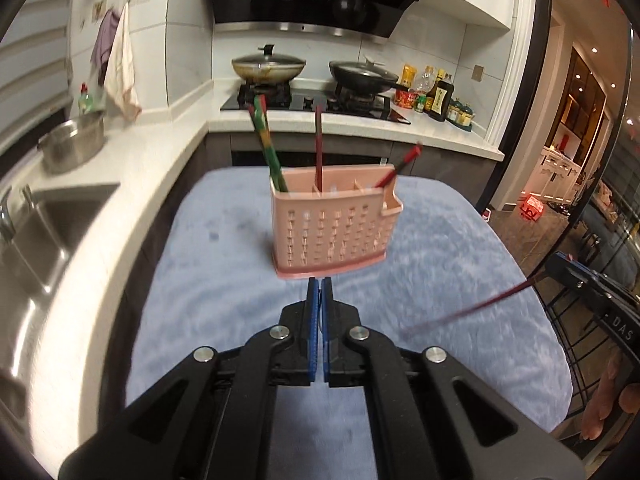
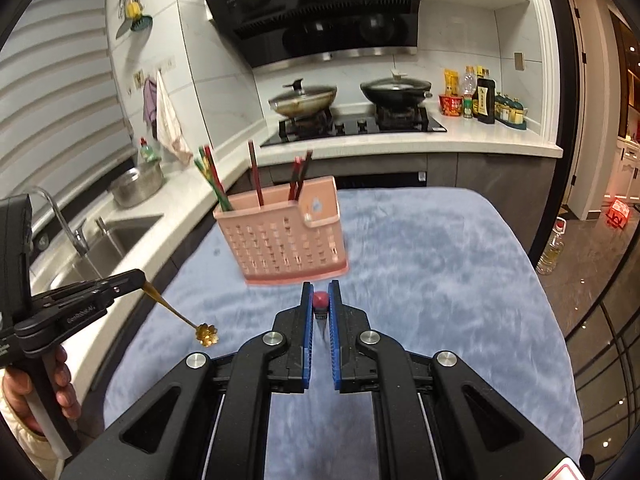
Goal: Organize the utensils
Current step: 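Carry the dark red chopstick and gold spoon up to the pink holder with both tools, then lower both items into the holder and open both tools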
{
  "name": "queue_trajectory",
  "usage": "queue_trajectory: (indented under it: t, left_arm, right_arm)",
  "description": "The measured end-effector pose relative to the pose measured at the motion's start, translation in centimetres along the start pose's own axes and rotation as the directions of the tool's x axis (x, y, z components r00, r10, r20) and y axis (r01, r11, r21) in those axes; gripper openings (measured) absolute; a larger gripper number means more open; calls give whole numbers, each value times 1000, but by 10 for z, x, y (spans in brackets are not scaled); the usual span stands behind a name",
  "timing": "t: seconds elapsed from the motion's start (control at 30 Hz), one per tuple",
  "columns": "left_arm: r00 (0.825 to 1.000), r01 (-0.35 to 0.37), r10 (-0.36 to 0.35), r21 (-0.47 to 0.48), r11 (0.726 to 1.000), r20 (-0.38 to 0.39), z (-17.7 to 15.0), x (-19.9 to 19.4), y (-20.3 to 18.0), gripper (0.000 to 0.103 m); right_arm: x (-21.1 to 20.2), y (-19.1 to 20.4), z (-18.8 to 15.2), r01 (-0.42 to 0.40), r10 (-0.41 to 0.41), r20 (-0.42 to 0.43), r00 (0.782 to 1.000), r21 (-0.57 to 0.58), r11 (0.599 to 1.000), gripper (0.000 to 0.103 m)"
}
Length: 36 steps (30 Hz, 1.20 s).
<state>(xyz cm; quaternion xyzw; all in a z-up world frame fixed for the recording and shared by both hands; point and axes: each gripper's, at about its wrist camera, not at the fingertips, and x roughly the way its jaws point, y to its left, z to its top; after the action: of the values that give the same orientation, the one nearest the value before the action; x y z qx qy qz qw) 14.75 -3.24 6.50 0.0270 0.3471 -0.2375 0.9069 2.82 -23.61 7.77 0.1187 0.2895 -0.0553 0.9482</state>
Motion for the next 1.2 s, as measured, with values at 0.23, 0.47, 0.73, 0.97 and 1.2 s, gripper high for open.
queue_trajectory:
  t: [0.23,0.47,0.73,0.97,1.2]
  left_arm:
    - [998,-41,38,67,997,52,56,4,-10,1]
    - [993,-70,62,82,994,98,108,14,-11,1]
    - [992,-101,94,90,991,81,158,50,-4,1]
    - [993,-114,112,91,989,23,161,91,2,1]
    - [995,-95,97,82,992,-19,148,115,0,1]
  right_arm:
    - [2,3,52,-43,42,83,996,17,999,7]
    - [10,9,116,-95,86,197,977,37,995,7]
    - [48,21,188,-141,115,279,953,74,987,7]
    - [96,29,207,-105,84,268,960,65,992,7]
    - [145,16,184,-55,44,153,987,65,996,7]
